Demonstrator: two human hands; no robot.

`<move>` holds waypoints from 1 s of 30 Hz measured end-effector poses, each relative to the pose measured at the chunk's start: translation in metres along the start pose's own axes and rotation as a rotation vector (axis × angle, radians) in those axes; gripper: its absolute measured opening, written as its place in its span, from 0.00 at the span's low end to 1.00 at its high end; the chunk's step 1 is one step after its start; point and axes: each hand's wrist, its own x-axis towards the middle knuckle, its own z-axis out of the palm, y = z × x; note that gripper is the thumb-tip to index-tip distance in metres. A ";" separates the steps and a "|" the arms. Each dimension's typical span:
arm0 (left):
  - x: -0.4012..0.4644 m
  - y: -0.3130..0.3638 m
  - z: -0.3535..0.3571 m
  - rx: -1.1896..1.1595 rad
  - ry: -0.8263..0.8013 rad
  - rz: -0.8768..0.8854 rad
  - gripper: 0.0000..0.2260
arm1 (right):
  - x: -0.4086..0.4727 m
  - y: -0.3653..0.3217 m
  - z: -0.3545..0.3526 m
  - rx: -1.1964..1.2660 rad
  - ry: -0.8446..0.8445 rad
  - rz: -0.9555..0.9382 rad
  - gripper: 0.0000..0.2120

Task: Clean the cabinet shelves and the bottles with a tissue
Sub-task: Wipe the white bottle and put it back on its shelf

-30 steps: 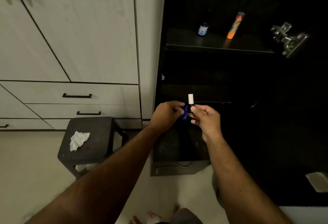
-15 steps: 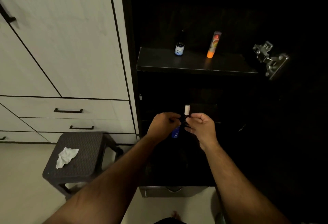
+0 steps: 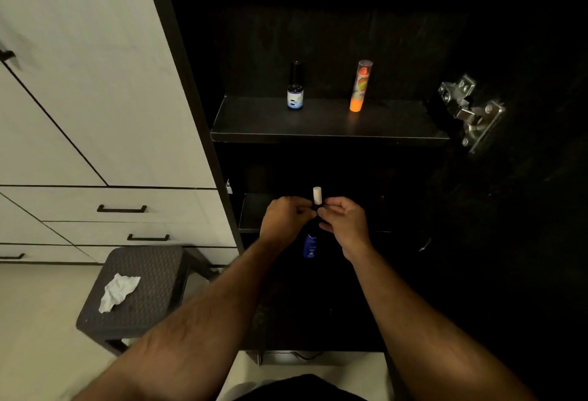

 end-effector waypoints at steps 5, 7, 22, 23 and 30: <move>0.021 -0.006 0.006 -0.031 0.006 -0.025 0.09 | 0.014 0.000 0.002 -0.012 -0.006 0.006 0.09; 0.029 -0.008 0.005 -0.037 -0.006 -0.041 0.10 | 0.021 -0.004 0.000 -0.057 -0.022 0.004 0.09; 0.067 -0.025 0.016 0.014 -0.143 -0.057 0.09 | 0.061 -0.003 -0.005 -0.558 -0.001 -0.130 0.08; 0.068 -0.026 0.016 0.009 -0.152 -0.058 0.08 | 0.063 -0.003 -0.004 -0.574 -0.001 -0.132 0.09; 0.070 -0.030 0.019 0.034 -0.193 -0.054 0.08 | 0.064 -0.004 -0.005 -0.654 0.002 -0.124 0.09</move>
